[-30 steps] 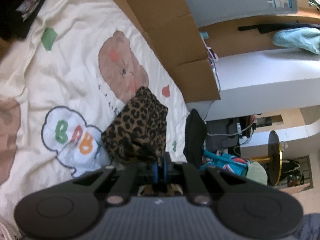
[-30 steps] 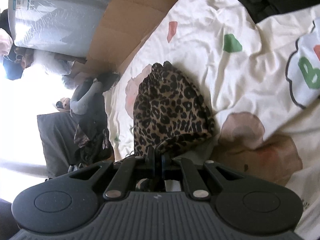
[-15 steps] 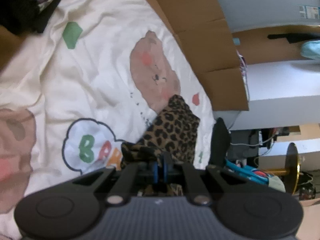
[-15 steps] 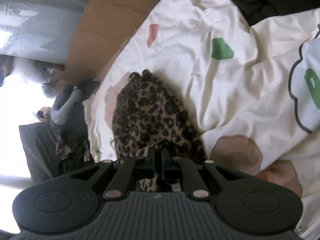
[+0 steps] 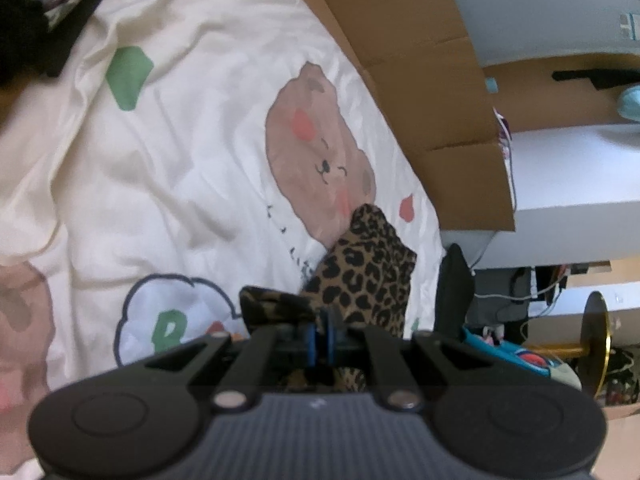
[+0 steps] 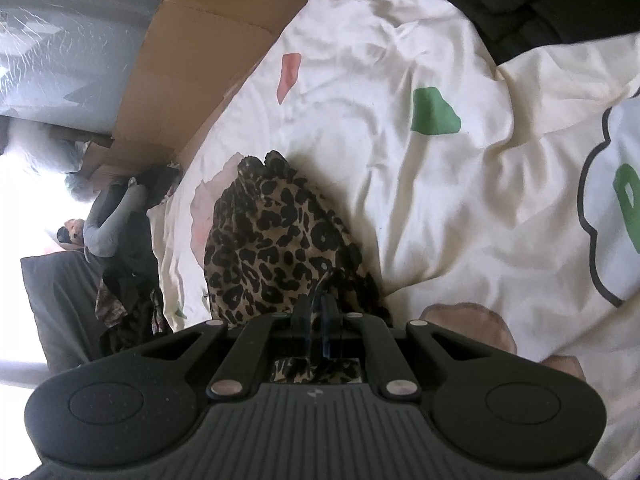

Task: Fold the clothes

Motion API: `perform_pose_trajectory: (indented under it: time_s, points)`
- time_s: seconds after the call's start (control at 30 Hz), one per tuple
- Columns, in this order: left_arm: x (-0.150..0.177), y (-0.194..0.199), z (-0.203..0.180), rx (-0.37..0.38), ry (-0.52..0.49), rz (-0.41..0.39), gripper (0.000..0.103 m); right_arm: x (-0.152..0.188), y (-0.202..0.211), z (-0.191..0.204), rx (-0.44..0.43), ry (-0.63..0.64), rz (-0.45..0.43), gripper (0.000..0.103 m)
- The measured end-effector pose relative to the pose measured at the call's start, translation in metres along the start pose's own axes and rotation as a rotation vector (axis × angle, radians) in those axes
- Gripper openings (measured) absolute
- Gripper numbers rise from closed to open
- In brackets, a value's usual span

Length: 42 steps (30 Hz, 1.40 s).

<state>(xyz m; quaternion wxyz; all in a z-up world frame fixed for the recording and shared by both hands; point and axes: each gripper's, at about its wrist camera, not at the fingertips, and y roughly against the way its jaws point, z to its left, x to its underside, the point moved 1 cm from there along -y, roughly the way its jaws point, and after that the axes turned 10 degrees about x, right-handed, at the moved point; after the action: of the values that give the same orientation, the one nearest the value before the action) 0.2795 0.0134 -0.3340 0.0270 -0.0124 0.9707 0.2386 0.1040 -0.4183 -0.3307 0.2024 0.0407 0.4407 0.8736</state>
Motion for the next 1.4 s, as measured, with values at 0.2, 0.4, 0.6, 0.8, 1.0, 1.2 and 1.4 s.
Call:
perform_pose_trajectory:
  time_s: [0.2,0.4,0.6,0.8,1.0,1.2,1.4]
  points:
    - [-0.006,-0.007,0.004,-0.007,0.009,-0.006,0.006,-0.006,-0.009,-0.002,-0.018,-0.027,-0.011,0.003]
    - [-0.012,-0.012,0.009,-0.023,0.023,-0.005,0.006,-0.009,-0.018,-0.009,0.019,-0.051,-0.010,0.007]
    - [-0.015,-0.017,0.011,-0.054,0.030,0.000,0.010,-0.004,-0.009,-0.025,-0.017,-0.131,-0.023,0.046]
    - [-0.011,-0.022,0.011,-0.081,0.035,0.008,0.044,0.006,-0.009,-0.026,-0.080,-0.155,0.024,0.058]
    - [-0.005,-0.028,0.015,-0.070,0.074,0.030,0.063,0.014,-0.025,-0.020,-0.094,-0.169,0.076,0.058]
    - [-0.007,-0.036,0.015,-0.038,0.096,0.037,0.063,0.011,-0.036,-0.014,-0.139,-0.190,0.097,0.060]
    - [-0.019,-0.039,0.009,-0.031,0.073,-0.009,0.063,-0.001,-0.042,-0.007,-0.167,-0.202,0.079,0.060]
